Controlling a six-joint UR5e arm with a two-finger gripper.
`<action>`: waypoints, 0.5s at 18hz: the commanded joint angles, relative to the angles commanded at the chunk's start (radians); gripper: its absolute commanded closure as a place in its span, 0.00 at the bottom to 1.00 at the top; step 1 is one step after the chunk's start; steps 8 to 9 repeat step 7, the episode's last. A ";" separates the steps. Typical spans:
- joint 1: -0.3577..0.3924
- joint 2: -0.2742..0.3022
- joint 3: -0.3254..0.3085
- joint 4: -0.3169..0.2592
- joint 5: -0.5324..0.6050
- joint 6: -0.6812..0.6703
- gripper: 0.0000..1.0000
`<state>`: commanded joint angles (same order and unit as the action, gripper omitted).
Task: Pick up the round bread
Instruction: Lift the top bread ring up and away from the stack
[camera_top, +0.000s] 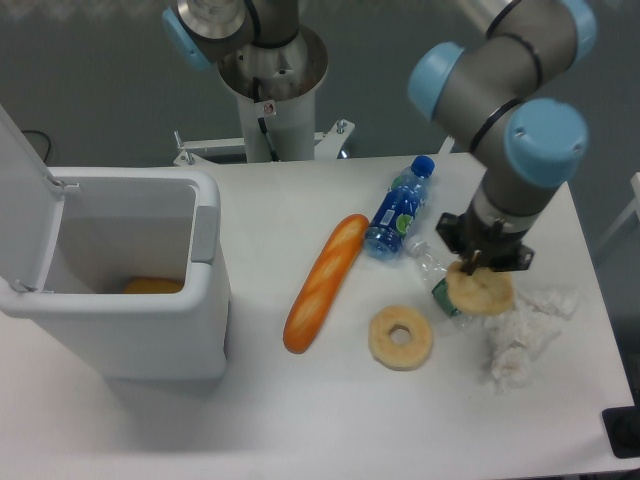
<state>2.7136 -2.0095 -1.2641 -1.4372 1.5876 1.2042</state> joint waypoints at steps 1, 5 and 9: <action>0.002 0.002 0.012 -0.018 0.006 0.000 1.00; 0.002 0.006 0.022 -0.052 0.032 0.049 1.00; 0.002 0.006 0.020 -0.051 0.032 0.051 1.00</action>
